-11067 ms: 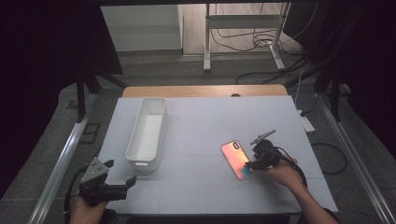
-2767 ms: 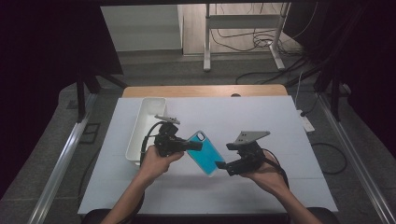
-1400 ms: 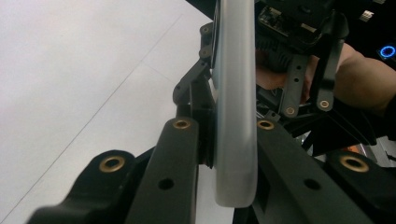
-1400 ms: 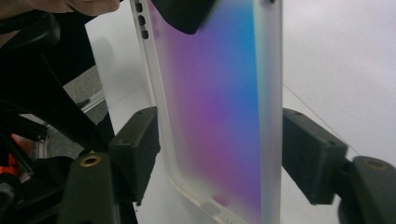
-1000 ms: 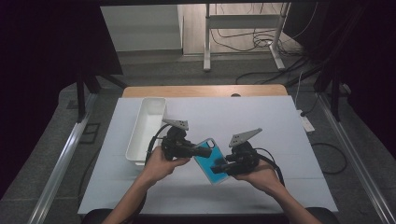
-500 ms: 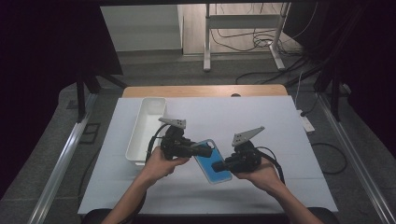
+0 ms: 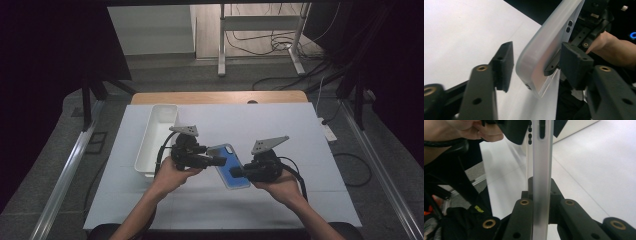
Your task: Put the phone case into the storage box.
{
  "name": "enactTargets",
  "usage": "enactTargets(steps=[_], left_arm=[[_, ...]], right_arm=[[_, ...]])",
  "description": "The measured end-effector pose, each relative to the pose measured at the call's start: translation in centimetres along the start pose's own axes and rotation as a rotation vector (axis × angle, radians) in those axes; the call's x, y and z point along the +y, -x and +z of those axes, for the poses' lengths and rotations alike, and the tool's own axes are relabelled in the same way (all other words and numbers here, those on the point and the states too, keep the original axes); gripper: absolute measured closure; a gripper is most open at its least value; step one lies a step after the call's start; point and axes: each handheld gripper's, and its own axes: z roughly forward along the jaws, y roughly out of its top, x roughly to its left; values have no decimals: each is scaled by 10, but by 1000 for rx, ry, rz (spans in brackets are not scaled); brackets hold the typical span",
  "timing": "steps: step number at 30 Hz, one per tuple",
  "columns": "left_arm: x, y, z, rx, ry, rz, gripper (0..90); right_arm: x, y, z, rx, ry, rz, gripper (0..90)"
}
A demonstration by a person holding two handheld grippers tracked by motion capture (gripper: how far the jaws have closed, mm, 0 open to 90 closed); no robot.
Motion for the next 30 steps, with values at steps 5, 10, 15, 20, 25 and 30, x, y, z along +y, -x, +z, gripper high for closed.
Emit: enactTargets(steps=[5, 10, 15, 20, 25, 30], left_arm=[[0, 3, -1, 77, 17, 15, 270], [1, 4, -2, 129, 25, 18, 160], [1, 7, -1, 196, 19, 29, 76], [1, 9, 1, 239, 0, 43, 26], [1, 11, 4, 277, -28, 44, 7], [1, 12, 4, 295, -33, 41, 7]], right_arm=[[0, -1, -2, -41, 19, -17, 855], [1, -3, -4, -87, 38, -37, 855], [1, -3, -6, -127, 54, -43, 854], [0, -3, -9, -174, 70, -41, 854], [0, -3, -10, -196, 81, -43, 854], [1, -6, -10, -219, 91, -52, 854]])
